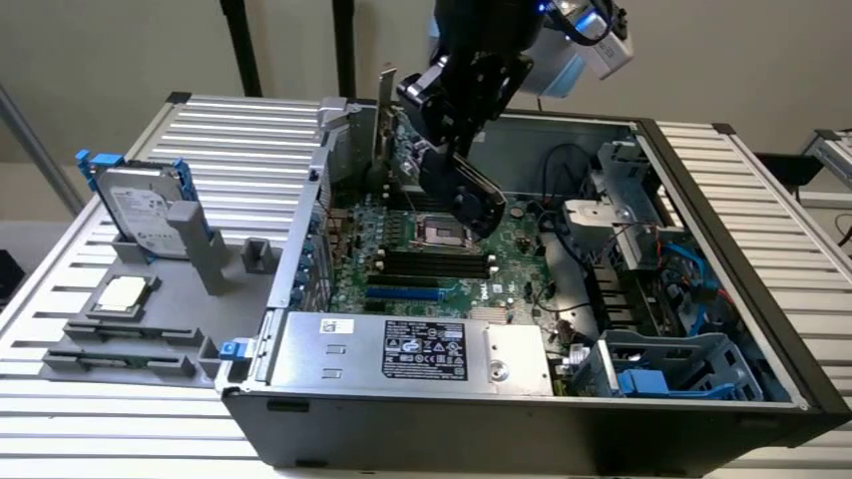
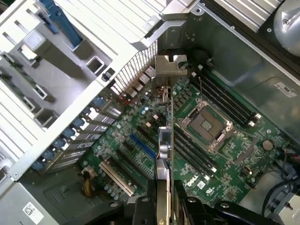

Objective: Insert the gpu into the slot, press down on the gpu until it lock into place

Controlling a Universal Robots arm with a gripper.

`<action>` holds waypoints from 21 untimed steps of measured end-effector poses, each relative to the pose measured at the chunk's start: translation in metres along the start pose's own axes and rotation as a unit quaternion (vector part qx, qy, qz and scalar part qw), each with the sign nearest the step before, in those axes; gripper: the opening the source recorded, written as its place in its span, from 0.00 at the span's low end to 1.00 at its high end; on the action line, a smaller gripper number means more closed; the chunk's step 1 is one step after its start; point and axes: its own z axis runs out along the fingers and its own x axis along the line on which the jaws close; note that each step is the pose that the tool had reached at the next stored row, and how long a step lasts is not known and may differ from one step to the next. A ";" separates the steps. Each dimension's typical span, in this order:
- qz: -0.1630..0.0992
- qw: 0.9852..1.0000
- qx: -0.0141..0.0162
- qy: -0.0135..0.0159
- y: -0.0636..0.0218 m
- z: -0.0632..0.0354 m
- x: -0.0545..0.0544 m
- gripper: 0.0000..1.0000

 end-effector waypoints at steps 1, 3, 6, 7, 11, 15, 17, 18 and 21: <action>-0.009 1.000 0.001 0.001 -0.0001 0.0004 0.000 0.26; -0.027 1.000 0.002 0.002 -0.0002 0.0013 0.000 0.26; -0.055 0.998 0.004 0.003 -0.0003 0.0027 0.000 0.26; -0.064 0.998 0.005 0.004 -0.0004 0.0032 0.000 0.26; -0.099 0.995 0.008 0.006 -0.0006 0.0051 0.000 0.26; -0.135 0.991 0.011 0.009 -0.0009 0.0073 0.000 0.26; -0.153 0.988 0.012 0.010 -0.0010 0.0085 0.000 0.26; -0.162 0.987 0.012 0.011 -0.0011 0.0091 0.000 0.26; -0.190 0.982 0.014 0.013 -0.0013 0.0108 0.000 0.26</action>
